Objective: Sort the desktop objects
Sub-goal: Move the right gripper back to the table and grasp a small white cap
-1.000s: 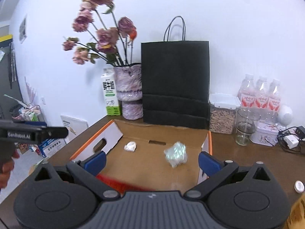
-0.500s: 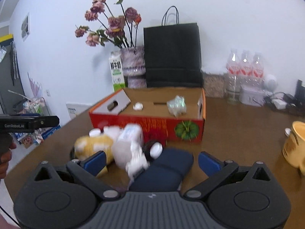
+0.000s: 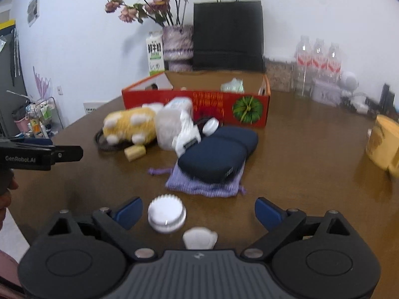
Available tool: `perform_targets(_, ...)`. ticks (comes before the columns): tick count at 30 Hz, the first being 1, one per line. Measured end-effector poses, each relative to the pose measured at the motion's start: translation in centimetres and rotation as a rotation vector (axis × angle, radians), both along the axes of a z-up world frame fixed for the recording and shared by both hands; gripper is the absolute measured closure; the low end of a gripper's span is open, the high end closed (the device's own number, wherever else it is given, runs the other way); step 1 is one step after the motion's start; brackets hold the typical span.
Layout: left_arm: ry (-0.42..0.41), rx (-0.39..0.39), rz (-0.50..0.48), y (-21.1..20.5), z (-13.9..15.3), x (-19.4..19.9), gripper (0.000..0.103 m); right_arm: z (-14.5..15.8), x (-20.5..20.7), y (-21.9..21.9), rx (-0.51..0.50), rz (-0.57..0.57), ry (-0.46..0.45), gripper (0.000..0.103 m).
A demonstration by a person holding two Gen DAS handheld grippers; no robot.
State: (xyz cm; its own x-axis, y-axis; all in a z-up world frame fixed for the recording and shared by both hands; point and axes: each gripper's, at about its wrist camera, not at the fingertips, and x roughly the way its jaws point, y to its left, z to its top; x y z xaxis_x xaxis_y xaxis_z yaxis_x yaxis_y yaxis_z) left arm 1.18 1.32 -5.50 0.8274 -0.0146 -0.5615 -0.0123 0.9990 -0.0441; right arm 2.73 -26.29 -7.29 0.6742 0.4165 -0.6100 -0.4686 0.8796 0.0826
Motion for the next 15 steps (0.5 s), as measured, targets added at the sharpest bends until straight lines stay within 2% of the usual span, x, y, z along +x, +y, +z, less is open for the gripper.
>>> perform_targets(8, 0.016, 0.005, -0.049, -1.5, -1.3, -1.2, 0.000, -1.2, -1.5, -0.5, -0.021, -0.033, -0.004, 0.023)
perform_targets(14, 0.021, 0.001, -0.061, -2.7, -2.2, -1.7, 0.000, -2.2, -1.9, -0.8, -0.042, -0.021, -0.015, 0.046)
perform_targets(15, 0.022, 0.003, -0.065, -3.0, -2.2, -1.7, 0.000, -2.3, -2.0, -0.8, -0.047, -0.012, -0.025, 0.054)
